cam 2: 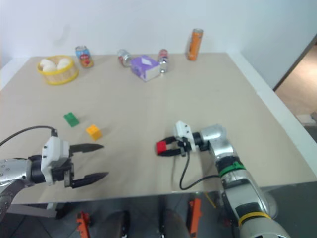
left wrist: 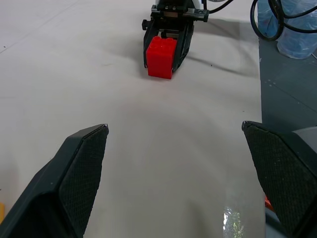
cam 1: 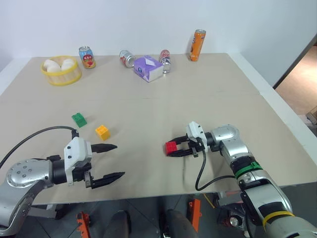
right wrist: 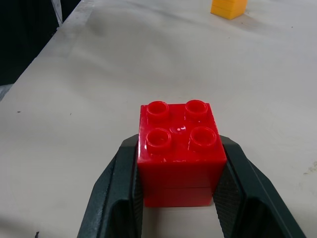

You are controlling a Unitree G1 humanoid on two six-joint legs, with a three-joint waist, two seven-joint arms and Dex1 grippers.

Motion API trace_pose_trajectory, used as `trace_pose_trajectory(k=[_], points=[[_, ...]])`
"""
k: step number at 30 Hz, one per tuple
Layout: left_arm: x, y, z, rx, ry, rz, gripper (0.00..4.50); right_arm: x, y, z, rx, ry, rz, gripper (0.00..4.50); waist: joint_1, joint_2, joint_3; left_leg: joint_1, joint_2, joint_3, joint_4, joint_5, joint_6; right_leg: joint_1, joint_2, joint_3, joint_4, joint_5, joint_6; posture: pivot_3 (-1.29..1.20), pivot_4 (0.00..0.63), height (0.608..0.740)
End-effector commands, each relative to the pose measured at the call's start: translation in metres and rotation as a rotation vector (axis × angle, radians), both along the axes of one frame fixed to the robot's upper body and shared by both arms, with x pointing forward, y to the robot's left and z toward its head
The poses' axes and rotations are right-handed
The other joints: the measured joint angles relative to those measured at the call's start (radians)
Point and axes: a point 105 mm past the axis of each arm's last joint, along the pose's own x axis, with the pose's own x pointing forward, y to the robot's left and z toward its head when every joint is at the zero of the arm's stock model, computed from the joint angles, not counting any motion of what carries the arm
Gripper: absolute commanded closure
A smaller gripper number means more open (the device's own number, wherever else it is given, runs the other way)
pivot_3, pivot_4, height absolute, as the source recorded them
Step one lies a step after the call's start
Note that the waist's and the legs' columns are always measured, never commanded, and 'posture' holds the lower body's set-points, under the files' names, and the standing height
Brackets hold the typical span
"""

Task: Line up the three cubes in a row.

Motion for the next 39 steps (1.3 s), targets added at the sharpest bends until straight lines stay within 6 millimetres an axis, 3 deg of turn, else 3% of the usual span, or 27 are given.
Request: trace_pose_trajectory(k=[1,5,6,9,12,15,18,20,25,28,39], points=[[0.0,-0.001,0.012,-0.009,-0.054,0.007,0.0,-0.004,-0.003,0.006,-0.007,-0.006,0.054,1.58,0.0,0.0,0.0,0.0,0.0,0.0,0.0,0.0,0.0,0.0,0.0,0.0,0.0,0.0,0.0,0.0,0.15,0.74],[0.002,-0.003,0.015,-0.023,-0.062,0.011,0.0,-0.005,-0.002,0.016,0.03,-0.001,0.054,0.16,0.0,0.0,0.0,0.0,0.0,0.002,0.0,0.0,0.0,0.0,0.0,0.001,0.0,0.0,0.0,0.0,0.15,0.74],[0.002,-0.003,0.015,-0.026,-0.064,0.011,0.0,-0.006,-0.002,0.018,0.038,0.0,0.055,0.07,0.0,0.0,0.0,0.0,0.001,0.002,0.0,0.0,0.0,0.0,0.0,0.001,0.0,0.0,0.0,0.0,0.15,0.74],[0.005,-0.003,0.018,-0.043,-0.072,0.029,0.0,-0.007,-0.002,0.032,0.082,-0.005,0.054,0.07,0.0,0.0,0.0,0.001,0.001,0.002,-0.001,0.0,0.0,0.0,0.001,0.001,0.0,0.001,0.001,0.0,0.15,0.74],[0.015,0.006,0.028,-0.105,-0.088,0.136,0.0,-0.008,0.001,0.061,0.192,0.005,0.027,0.07,0.001,0.0,0.0,0.001,0.002,0.002,-0.001,0.0,0.0,-0.001,0.001,0.001,0.0,0.001,0.002,0.0,0.15,0.74],[0.044,0.034,0.05,-0.216,-0.169,0.396,0.0,-0.008,0.015,0.1,0.331,-0.005,-0.04,0.07,0.002,0.0,0.0,0.001,0.003,0.001,0.0,0.0,0.0,-0.001,0.002,0.001,0.001,0.003,0.004,0.0,0.15,0.74],[0.066,0.07,0.06,-0.247,-0.257,0.638,0.0,-0.008,0.031,0.12,0.415,-0.02,-0.1,0.07,0.0,-0.001,0.0,0.001,0.004,0.0,0.0,0.0,0.0,0.0,0.004,0.001,0.001,0.004,0.003,0.0,0.15,0.74],[0.071,0.085,0.057,-0.25,-0.258,0.696,0.0,-0.011,0.041,0.125,0.441,-0.021,-0.123,0.07,-0.002,-0.001,-0.001,0.003,0.006,0.0,0.0,0.0,0.0,0.0,0.007,0.001,0.001,0.005,0.002,0.0,0.15,0.74],[0.078,0.109,0.046,-0.21,-0.208,0.64,0.0,-0.018,0.063,0.124,0.45,0.015,-0.14,0.07,0.0,-0.001,-0.001,0.003,0.006,0.0,-0.003,0.0,-0.001,-0.001,0.008,0.001,0.001,0.004,-0.001,0.0,0.15,0.74],[0.096,0.127,0.042,-0.171,-0.184,0.624,0.0,-0.018,0.071,0.126,0.468,0.003,-0.161,0.07,0.003,-0.001,-0.001,0.001,0.006,0.0,-0.003,0.0,-0.001,-0.005,0.008,0.0,0.001,0.004,-0.002,0.0,0.15,0.74],[0.134,0.159,0.01,-0.034,-0.05,0.597,0.0,-0.021,0.074,0.132,0.508,-0.036,-0.227,0.07,0.003,-0.004,-0.002,-0.012,0.006,0.005,0.0,0.0,-0.001,-0.016,0.007,0.003,0.002,0.007,0.001,0.0,0.15,0.74]])
